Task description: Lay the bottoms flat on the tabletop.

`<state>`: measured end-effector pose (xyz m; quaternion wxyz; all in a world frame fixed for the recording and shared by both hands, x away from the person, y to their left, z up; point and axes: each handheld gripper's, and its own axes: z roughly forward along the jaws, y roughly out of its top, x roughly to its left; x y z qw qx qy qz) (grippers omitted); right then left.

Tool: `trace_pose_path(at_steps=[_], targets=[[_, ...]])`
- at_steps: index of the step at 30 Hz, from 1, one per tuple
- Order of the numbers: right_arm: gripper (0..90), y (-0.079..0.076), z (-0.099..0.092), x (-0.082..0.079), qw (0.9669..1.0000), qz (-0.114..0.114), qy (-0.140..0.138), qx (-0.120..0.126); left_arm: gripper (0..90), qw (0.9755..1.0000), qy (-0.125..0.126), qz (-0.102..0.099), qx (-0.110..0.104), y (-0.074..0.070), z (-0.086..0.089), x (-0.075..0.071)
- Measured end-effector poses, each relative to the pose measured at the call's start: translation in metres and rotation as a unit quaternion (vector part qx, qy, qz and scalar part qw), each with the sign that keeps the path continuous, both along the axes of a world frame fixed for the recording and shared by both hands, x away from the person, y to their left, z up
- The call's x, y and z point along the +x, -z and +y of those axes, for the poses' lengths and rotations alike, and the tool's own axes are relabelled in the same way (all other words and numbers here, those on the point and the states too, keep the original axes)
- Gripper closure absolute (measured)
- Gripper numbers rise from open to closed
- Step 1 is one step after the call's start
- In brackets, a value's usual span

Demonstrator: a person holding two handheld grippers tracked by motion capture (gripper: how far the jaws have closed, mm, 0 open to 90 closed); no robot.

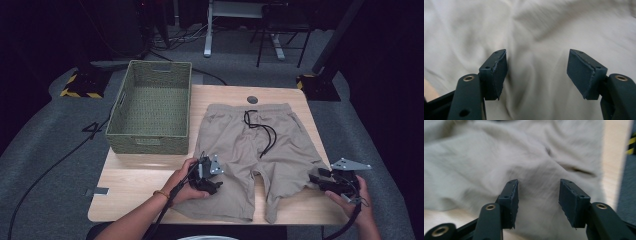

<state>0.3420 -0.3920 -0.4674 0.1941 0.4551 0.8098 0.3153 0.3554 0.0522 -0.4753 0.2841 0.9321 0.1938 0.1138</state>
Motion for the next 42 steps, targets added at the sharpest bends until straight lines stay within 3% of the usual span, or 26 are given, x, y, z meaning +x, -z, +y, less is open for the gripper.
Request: trace_pose_path(at_steps=[4, 7, 10, 18, 22, 24, 26, 28, 31, 33, 35, 37, 39, 41, 42], targets=[[54.9, 0.017, 0.013, 0.009, 0.9991, 0.028, -0.032, 0.007, 34.0, 0.9999, 0.008, 0.012, 0.004, 0.008, 0.0, -0.002], [55.3, 0.021, 0.026, 0.017, 0.9985, 0.027, -0.046, 0.01, 33.4, 0.9995, 0.002, 0.021, -0.024, 0.012, -0.002, 0.004], [55.5, 0.02, 0.035, 0.027, 0.9982, 0.023, -0.055, -0.004, 30.5, 0.9983, -0.01, 0.035, -0.046, 0.016, -0.006, 0.016], [55.4, 0.024, 0.043, 0.071, 0.9993, 0.006, -0.036, 0.005, 23.7, 0.9963, -0.03, 0.022, -0.077, 0.023, -0.023, 0.053], [55.3, 0.024, 0.043, 0.099, 0.9999, 0.004, -0.01, 0.009, 22.7, 0.9948, -0.053, 0.018, -0.084, 0.024, -0.029, 0.071], [54.4, 0.023, 0.044, 0.109, 1.0, 0.006, 0.003, 0.005, 20.1, 0.9934, -0.074, 0.016, -0.086, 0.025, -0.029, 0.08], [49.6, 0.022, 0.044, 0.113, 0.9998, 0.004, 0.012, -0.014, 20.0, 0.9932, -0.084, 0.017, -0.079, 0.023, -0.028, 0.086], [47.8, 0.017, 0.042, 0.11, 0.9994, 0.002, 0.019, -0.027, 20.0, 0.9927, -0.101, 0.01, -0.065, 0.021, -0.025, 0.089], [48.7, 0.006, 0.029, 0.092, 0.9995, -0.023, 0.022, -0.002, 24.1, 0.9928, -0.114, 0.001, -0.037, 0.015, -0.021, 0.084], [48.7, 0.0, 0.019, 0.076, 0.9992, -0.033, 0.021, -0.003, 25.4, 0.9947, -0.098, -0.016, -0.026, 0.008, -0.017, 0.076], [50.5, -0.004, 0.011, 0.059, 0.999, -0.04, 0.017, 0.009, 26.2, 0.9966, -0.068, -0.01, -0.046, 0.003, -0.012, 0.064], [50.3, -0.004, 0.008, 0.043, 0.9991, -0.041, -0.004, 0.006, 27.0, 0.9979, -0.038, -0.016, -0.05, 0.001, -0.008, 0.047], [49.7, 0.0, 0.011, 0.032, 0.9988, -0.039, -0.029, 0.005, 26.8, 0.9978, -0.021, -0.005, -0.062, 0.002, -0.004, 0.036], [49.0, 0.006, 0.015, 0.032, 0.9984, -0.034, -0.033, -0.031, 27.4, 0.9986, -0.018, -0.007, -0.05, 0.005, 0.0, 0.027], [48.3, 0.009, 0.015, 0.035, 0.9984, -0.03, -0.029, -0.038, 28.0, 0.9986, -0.018, -0.006, -0.05, 0.008, 0.004, 0.024]])
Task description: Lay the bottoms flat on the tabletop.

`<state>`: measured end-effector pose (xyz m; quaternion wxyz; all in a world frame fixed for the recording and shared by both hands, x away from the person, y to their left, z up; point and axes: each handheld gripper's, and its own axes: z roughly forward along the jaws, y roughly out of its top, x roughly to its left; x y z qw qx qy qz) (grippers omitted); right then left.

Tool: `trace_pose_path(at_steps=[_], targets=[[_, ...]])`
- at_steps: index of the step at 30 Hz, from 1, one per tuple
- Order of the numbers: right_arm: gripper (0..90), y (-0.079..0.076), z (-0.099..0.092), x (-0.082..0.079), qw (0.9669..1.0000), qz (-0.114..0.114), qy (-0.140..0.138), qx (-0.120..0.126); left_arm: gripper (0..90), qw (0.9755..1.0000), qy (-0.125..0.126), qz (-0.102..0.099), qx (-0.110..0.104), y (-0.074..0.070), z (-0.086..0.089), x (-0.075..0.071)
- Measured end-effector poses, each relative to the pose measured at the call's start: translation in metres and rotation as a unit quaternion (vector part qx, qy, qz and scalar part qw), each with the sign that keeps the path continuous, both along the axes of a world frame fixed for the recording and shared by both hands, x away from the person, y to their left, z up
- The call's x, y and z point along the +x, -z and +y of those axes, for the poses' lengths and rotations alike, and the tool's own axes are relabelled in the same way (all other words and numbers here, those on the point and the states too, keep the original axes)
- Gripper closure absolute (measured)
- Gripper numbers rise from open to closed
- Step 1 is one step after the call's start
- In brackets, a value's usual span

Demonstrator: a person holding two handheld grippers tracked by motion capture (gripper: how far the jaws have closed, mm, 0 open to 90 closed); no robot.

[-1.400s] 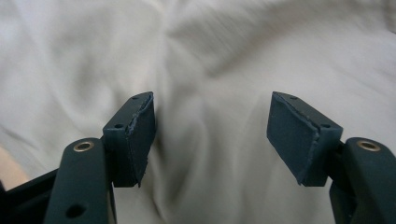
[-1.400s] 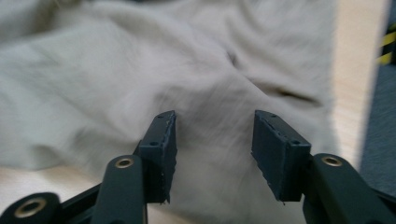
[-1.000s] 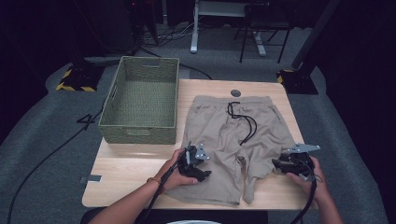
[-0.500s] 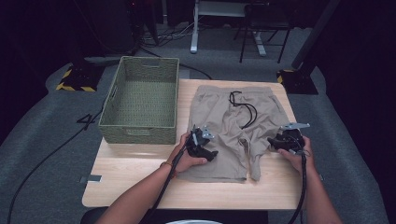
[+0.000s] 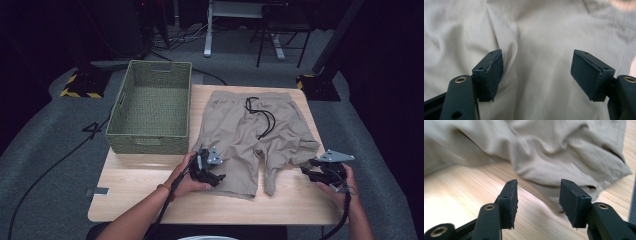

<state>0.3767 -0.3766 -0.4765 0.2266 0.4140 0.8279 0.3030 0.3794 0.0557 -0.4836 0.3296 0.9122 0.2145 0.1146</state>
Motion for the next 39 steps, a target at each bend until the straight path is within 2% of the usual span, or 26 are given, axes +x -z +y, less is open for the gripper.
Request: trace_pose_path(at_steps=[1, 3, 5, 8, 11, 14, 16, 17, 19, 22, 25, 30, 33, 34, 35, 36, 38, 39], targets=[[47.6, 0.003, -0.002, 0.004, 0.9998, 0.003, 0.007, 0.016, 28.1, 1.0, 0.0, 0.001, 0.004, 0.001, 0.003, -0.001], [47.3, 0.007, -0.004, 0.011, 0.9997, 0.001, 0.015, 0.019, 30.3, 1.0, -0.003, 0.005, 0.006, 0.004, 0.007, -0.002], [47.4, 0.01, -0.002, 0.018, 0.9997, 0.004, 0.007, 0.023, 30.6, 0.9999, -0.006, 0.01, 0.011, 0.007, 0.011, 0.0], [49.9, 0.014, 0.006, 0.027, 0.9999, 0.012, -0.005, 0.007, 31.0, 0.9996, -0.007, 0.028, -0.003, 0.009, 0.015, 0.003], [61.8, 0.014, 0.01, 0.033, 0.9998, 0.016, -0.008, 0.013, 31.0, 0.9994, -0.006, 0.031, -0.012, 0.011, 0.017, 0.004], [81.4, 0.013, 0.011, 0.039, 0.9996, 0.021, -0.011, 0.013, 31.1, 0.9993, -0.006, 0.029, -0.021, 0.013, 0.018, 0.003], [88.7, 0.012, 0.012, 0.042, 0.9997, 0.024, -0.008, 0.003, 31.1, 0.9991, -0.014, 0.028, -0.027, 0.013, 0.018, 0.002], [89.4, 0.011, 0.012, 0.041, 0.9997, 0.022, -0.007, -0.004, 31.1, 0.9991, -0.015, 0.027, -0.028, 0.014, 0.018, 0.002], [89.8, 0.003, 0.009, 0.035, 0.9999, 0.014, -0.006, 0.003, 31.2, 0.9989, -0.021, 0.025, -0.033, 0.015, 0.018, 0.001], [89.9, -0.023, 0.0, 0.015, 0.9989, -0.021, 0.0, 0.041, 31.3, 0.9989, -0.024, 0.023, -0.034, 0.015, 0.018, 0.001], [89.9, -0.052, -0.008, -0.005, 0.9961, -0.063, 0.004, 0.063, 31.3, 0.9988, -0.024, 0.024, -0.034, 0.015, 0.018, 0.001], [89.6, -0.086, -0.013, -0.029, 0.9927, -0.101, 0.029, 0.06, 31.5, 0.9988, -0.027, 0.024, -0.034, 0.015, 0.017, 0.001], [87.4, -0.102, -0.017, -0.042, 0.989, -0.126, 0.044, 0.063, 31.5, 0.9988, -0.026, 0.025, -0.032, 0.014, 0.017, 0.001], [84.7, -0.106, -0.018, -0.046, 0.9886, -0.129, 0.053, 0.057, 31.5, 0.9988, -0.026, 0.025, -0.032, 0.015, 0.017, 0.001], [78.1, -0.108, -0.018, -0.049, 0.9878, -0.133, 0.066, 0.047, 31.5, 0.9988, -0.026, 0.024, -0.033, 0.015, 0.017, 0.001], [76.3, -0.108, -0.018, -0.05, 0.9881, -0.132, 0.065, 0.045, 31.5, 0.9988, -0.027, 0.024, -0.034, 0.015, 0.017, 0.001], [66.3, -0.099, -0.012, -0.05, 0.9922, -0.11, 0.039, 0.044, 31.5, 0.9988, -0.027, 0.024, -0.033, 0.015, 0.017, 0.001], [61.5, -0.088, -0.005, -0.048, 0.9944, -0.095, 0.024, 0.039, 31.5, 0.9988, -0.026, 0.024, -0.033, 0.015, 0.017, 0.001]])
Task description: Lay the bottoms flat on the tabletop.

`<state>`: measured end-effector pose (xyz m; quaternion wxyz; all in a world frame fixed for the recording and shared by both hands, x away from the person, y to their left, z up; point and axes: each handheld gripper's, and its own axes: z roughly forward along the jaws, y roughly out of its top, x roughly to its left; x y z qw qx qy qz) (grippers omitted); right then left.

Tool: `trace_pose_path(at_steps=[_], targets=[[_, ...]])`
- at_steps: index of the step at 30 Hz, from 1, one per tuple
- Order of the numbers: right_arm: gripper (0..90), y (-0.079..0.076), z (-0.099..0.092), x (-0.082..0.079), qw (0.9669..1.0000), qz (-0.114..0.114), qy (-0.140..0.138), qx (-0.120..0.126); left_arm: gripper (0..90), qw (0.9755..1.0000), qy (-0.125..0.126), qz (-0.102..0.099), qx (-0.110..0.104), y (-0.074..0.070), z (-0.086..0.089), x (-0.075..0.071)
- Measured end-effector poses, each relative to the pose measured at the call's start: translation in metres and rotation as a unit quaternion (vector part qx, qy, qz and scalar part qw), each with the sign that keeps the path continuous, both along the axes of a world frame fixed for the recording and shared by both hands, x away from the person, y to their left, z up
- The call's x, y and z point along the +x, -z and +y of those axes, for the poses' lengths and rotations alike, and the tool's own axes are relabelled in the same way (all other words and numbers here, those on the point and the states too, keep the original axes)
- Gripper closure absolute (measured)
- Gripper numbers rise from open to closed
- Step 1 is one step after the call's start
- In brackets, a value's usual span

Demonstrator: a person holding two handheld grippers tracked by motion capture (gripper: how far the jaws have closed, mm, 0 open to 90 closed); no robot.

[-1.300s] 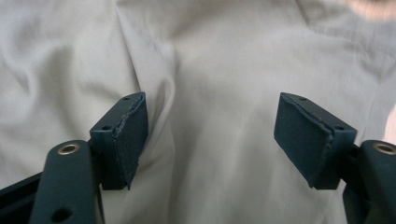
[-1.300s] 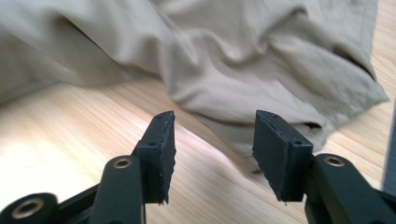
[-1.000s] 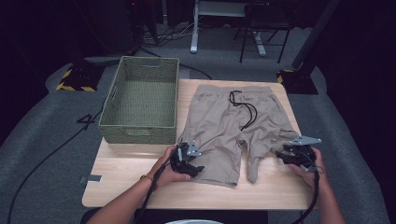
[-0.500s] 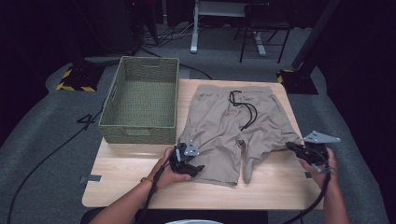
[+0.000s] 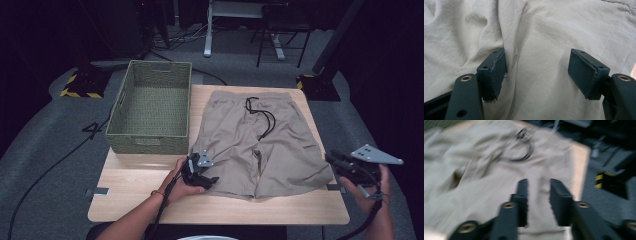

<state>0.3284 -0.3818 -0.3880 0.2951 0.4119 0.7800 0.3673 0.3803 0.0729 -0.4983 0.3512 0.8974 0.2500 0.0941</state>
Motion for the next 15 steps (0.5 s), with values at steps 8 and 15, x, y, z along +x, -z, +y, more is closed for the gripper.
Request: trace_pose_path(at_steps=[8, 15], targets=[[43.8, 0.08, 0.044, 0.001, 0.9879, 0.099, -0.118, 0.012, 31.5, 1.0, -0.003, 0.001, 0.003, -0.001, 0.003, -0.001], [31.2, 0.106, 0.068, -0.002, 0.9811, 0.118, -0.153, 0.007, 31.4, 1.0, -0.007, 0.003, 0.006, -0.001, 0.005, -0.002]])
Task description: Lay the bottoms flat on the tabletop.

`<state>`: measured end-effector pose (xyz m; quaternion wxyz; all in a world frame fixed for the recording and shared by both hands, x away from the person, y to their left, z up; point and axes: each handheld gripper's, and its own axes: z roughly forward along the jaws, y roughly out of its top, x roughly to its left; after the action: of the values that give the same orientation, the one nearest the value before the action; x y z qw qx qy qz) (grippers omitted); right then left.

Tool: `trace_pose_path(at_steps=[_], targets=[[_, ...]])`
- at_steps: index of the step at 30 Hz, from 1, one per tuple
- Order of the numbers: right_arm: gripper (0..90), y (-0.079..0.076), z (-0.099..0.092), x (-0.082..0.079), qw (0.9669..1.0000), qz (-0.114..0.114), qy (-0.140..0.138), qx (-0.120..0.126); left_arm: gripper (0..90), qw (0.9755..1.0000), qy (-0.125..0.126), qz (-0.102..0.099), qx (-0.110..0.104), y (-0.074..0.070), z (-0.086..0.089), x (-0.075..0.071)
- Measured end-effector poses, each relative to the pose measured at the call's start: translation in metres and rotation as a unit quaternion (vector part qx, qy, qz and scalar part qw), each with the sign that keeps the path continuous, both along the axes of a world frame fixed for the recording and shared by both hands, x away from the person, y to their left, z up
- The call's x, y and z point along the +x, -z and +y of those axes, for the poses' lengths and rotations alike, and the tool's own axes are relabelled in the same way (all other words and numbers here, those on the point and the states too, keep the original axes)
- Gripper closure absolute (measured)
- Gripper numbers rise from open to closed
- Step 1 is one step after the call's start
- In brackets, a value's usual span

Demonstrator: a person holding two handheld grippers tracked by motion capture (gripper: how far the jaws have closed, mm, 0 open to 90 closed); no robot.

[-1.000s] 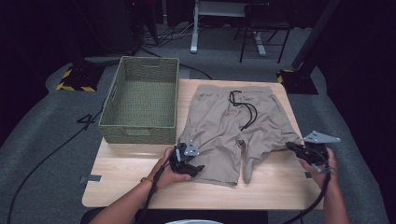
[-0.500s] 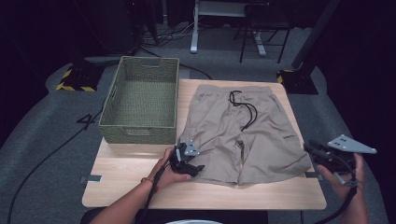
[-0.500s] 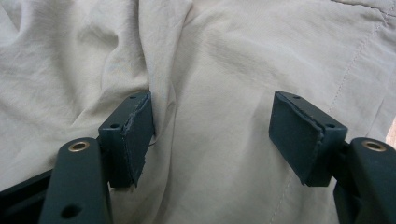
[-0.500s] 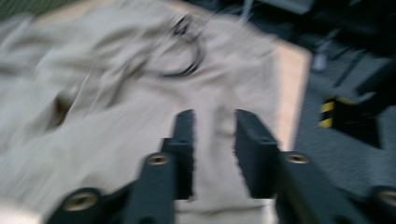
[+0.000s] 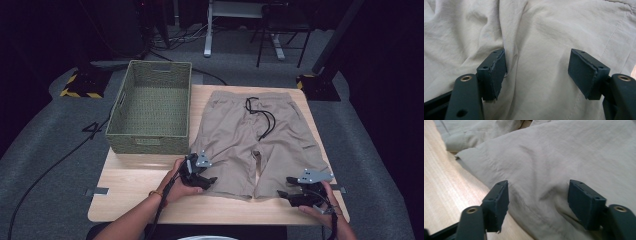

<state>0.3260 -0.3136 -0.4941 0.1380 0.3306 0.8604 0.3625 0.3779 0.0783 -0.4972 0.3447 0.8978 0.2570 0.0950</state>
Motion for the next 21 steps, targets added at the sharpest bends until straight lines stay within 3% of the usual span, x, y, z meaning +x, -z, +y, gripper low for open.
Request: trace_pose_path(at_steps=[4, 9, 11, 13, 18, 21], targets=[[33.7, 0.004, 0.003, 0.003, 1.0, 0.0, 0.004, 0.002, 31.4, 1.0, -0.002, -0.006, -0.007, 0.002, 0.001, -0.001], [79.4, 0.001, 0.0, 0.007, 0.9998, 0.001, 0.021, 0.006, 31.4, 0.9999, -0.002, -0.008, -0.009, 0.002, 0.002, -0.001], [86.6, 0.0, 0.0, 0.007, 0.9999, 0.008, 0.015, 0.001, 31.4, 0.9999, -0.002, -0.008, -0.009, 0.002, 0.002, -0.001], [88.0, -0.005, 0.0, 0.002, 0.9997, 0.01, 0.005, -0.021, 31.4, 0.9999, -0.004, -0.008, -0.009, 0.002, 0.002, -0.002], [87.9, -0.035, -0.006, -0.022, 0.9999, -0.003, -0.008, -0.007, 31.4, 0.9999, -0.006, -0.006, -0.007, 0.002, 0.001, -0.001], [85.4, -0.054, -0.005, -0.035, 0.9994, -0.008, -0.032, -0.007, 31.4, 0.9999, -0.009, -0.006, -0.006, 0.002, 0.001, -0.001]])
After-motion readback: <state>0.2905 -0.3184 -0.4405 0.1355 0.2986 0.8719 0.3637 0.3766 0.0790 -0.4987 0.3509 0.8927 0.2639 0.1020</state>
